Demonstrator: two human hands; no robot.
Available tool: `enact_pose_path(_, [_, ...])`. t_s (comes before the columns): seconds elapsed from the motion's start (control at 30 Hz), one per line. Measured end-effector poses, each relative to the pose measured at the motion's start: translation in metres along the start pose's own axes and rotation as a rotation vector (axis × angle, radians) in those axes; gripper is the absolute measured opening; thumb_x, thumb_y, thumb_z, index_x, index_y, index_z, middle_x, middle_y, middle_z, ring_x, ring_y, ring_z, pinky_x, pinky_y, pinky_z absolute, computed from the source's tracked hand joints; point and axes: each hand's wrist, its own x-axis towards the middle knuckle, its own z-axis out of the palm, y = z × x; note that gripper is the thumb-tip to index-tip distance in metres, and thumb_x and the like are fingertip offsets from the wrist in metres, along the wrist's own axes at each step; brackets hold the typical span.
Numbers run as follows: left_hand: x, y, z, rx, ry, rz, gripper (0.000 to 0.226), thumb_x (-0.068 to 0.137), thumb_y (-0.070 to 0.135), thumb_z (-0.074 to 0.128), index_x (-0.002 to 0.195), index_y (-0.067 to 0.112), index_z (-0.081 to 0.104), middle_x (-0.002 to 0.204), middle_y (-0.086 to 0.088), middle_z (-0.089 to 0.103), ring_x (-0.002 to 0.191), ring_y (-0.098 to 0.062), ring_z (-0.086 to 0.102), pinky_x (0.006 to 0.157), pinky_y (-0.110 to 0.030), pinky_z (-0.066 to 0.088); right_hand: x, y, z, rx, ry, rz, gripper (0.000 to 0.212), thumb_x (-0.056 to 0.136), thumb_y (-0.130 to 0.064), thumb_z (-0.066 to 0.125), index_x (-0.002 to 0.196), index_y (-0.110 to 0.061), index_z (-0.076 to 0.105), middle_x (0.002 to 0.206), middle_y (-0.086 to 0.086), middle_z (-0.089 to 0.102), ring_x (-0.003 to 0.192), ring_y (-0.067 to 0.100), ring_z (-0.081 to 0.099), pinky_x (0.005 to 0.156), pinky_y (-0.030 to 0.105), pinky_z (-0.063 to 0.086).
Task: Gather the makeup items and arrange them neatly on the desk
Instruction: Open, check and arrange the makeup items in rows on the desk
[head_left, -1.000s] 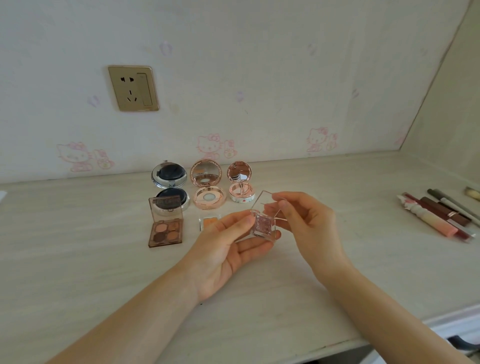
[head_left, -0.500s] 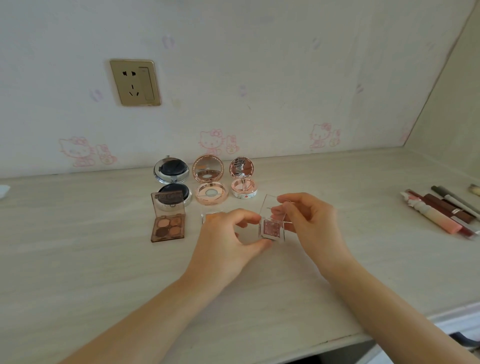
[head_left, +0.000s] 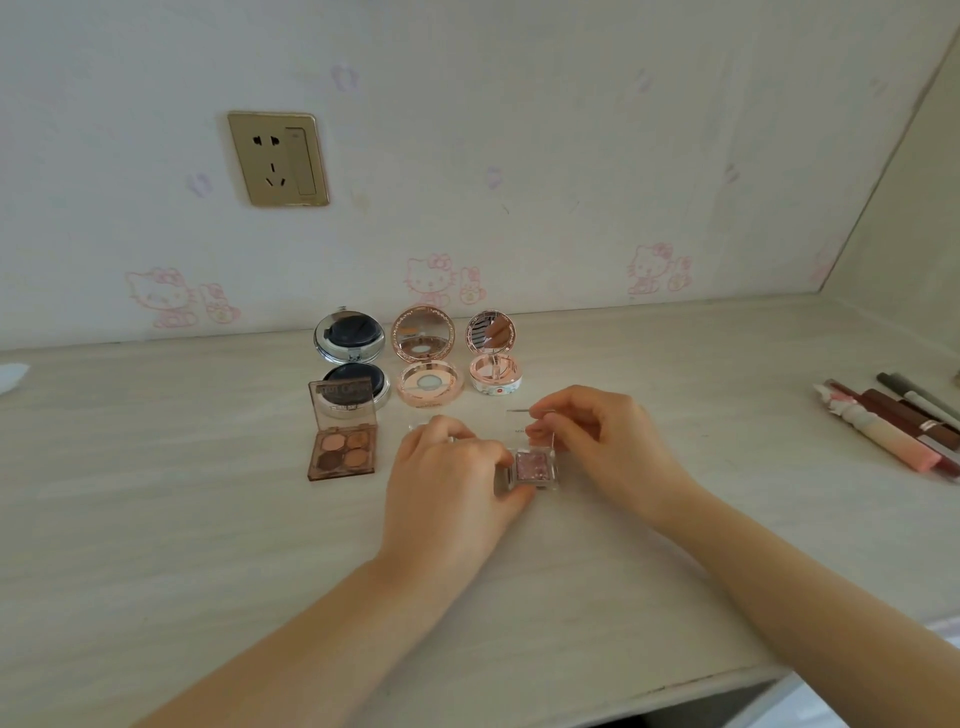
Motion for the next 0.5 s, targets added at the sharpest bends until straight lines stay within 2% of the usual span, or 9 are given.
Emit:
enact_pose_path(0.2, [-0.001, 0.0, 0.004, -0.005, -0.004, -0.029, 0.025, 0.046, 0.051, 0.088, 0.06, 0.037, 0.073, 0.064, 0.008, 0.059, 0.069, -0.011, 0.062, 0.067, -0.024, 0.051, 0.004, 0.002, -0.003, -0.111, -0.059, -0.006, 0.015, 0.093, -0.009, 0.056, 0.095, -0.016, 0.069, 0.086, -0.005, 0.075, 0.084, -0.006, 0.067, 0.075, 0.004, 0.043])
enact_pose_path(0.27, [0.0, 0.0, 0.004, 0.001, -0.002, -0.032, 0.025, 0.044, 0.052, 0.087, 0.059, 0.038, 0.072, 0.063, 0.01, 0.059, 0.068, -0.01, 0.062, 0.066, -0.023, 0.051, 0.004, 0.002, -0.003, -0.122, -0.053, 0.002, 0.016, 0.093, -0.011, 0.057, 0.098, -0.02, 0.069, 0.092, -0.007, 0.074, 0.09, -0.004, 0.066, 0.081, 0.007, 0.045])
enact_pose_path(0.37, [0.0, -0.001, 0.005, -0.009, 0.009, -0.025, 0.025, 0.045, 0.051, 0.087, 0.06, 0.037, 0.073, 0.061, 0.011, 0.058, 0.068, -0.009, 0.061, 0.069, -0.022, 0.05, 0.001, 0.005, -0.002, -0.162, -0.008, 0.013, 0.026, 0.091, -0.011, 0.059, 0.114, -0.022, 0.064, 0.103, -0.011, 0.07, 0.099, -0.001, 0.064, 0.09, 0.015, 0.048])
enact_pose_path(0.5, [-0.001, -0.002, 0.006, -0.007, 0.006, -0.023, 0.023, 0.049, 0.054, 0.082, 0.061, 0.037, 0.073, 0.062, 0.011, 0.059, 0.07, -0.008, 0.061, 0.07, -0.021, 0.049, -0.018, 0.007, -0.005, -0.271, 0.028, 0.012, 0.039, 0.091, -0.017, 0.059, 0.129, -0.023, 0.053, 0.111, -0.013, 0.065, 0.104, 0.002, 0.061, 0.09, 0.013, 0.043])
